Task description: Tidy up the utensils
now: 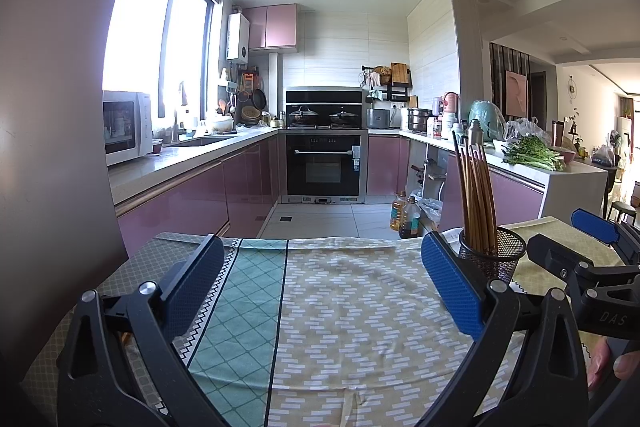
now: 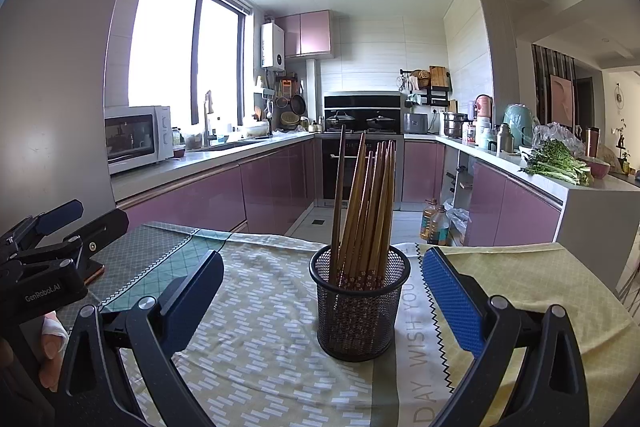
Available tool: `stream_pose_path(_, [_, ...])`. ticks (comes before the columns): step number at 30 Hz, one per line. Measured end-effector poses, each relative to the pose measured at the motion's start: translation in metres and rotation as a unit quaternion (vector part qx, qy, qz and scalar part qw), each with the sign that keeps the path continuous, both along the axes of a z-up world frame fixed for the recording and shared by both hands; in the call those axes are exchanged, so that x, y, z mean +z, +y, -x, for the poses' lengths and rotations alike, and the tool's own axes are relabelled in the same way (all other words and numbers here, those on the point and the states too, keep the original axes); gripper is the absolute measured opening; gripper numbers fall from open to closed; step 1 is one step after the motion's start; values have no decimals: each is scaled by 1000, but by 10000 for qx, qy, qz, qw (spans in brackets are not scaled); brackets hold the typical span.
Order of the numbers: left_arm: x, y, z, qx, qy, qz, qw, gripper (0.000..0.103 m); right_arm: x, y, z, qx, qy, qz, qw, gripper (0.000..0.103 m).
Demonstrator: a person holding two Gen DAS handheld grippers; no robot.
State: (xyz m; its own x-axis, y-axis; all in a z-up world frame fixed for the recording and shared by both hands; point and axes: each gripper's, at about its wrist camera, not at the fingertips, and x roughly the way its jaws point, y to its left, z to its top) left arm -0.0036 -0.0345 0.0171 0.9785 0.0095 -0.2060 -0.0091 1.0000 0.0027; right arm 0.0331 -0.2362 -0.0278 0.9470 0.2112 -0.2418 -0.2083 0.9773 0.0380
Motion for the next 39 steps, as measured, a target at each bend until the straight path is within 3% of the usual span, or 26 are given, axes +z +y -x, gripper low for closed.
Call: stream_pose_path(39, [-4,-2,-4,-4,21,-17,10000,97,-2,0,0,-13,22,-45,10000,96])
